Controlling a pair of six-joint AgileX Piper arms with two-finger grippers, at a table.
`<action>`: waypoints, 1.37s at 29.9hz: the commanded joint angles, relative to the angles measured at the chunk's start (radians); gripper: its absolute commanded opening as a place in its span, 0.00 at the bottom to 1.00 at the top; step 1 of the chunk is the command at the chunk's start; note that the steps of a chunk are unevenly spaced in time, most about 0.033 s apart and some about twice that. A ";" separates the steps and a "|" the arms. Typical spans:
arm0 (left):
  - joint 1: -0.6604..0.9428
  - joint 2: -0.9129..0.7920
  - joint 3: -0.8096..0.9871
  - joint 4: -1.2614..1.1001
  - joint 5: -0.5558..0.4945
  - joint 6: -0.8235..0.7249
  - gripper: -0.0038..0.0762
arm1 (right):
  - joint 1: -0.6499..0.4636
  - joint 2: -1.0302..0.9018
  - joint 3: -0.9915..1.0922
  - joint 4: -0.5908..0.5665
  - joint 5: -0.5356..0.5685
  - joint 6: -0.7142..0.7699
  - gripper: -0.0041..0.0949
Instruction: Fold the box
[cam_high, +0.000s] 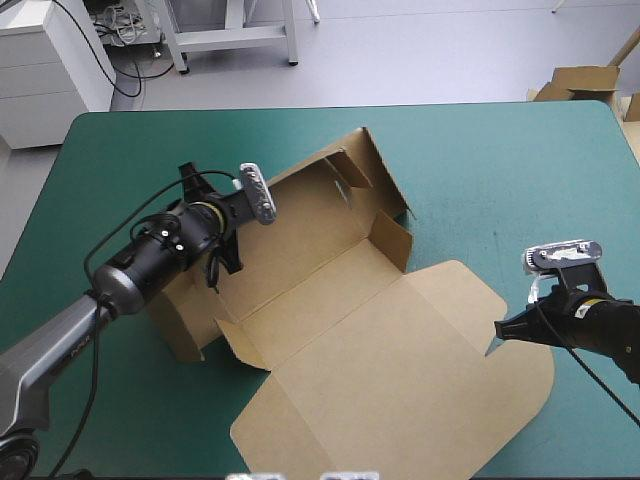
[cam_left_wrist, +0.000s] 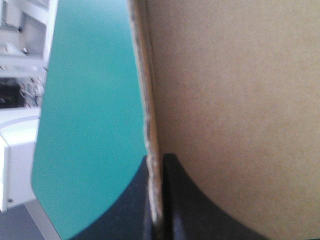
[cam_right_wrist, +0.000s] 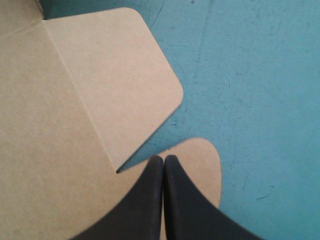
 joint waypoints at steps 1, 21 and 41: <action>-0.094 -0.005 -0.038 0.113 -0.114 -0.044 0.04 | -0.008 -0.009 -0.024 0.001 -0.029 -0.005 0.02; -0.455 0.023 -0.038 0.465 -0.221 -0.202 0.04 | -0.008 -0.009 -0.024 0.001 -0.014 -0.005 0.02; -0.566 0.150 0.069 1.056 -0.037 -0.755 0.04 | -0.008 -0.149 -0.024 -0.005 -0.001 -0.005 0.02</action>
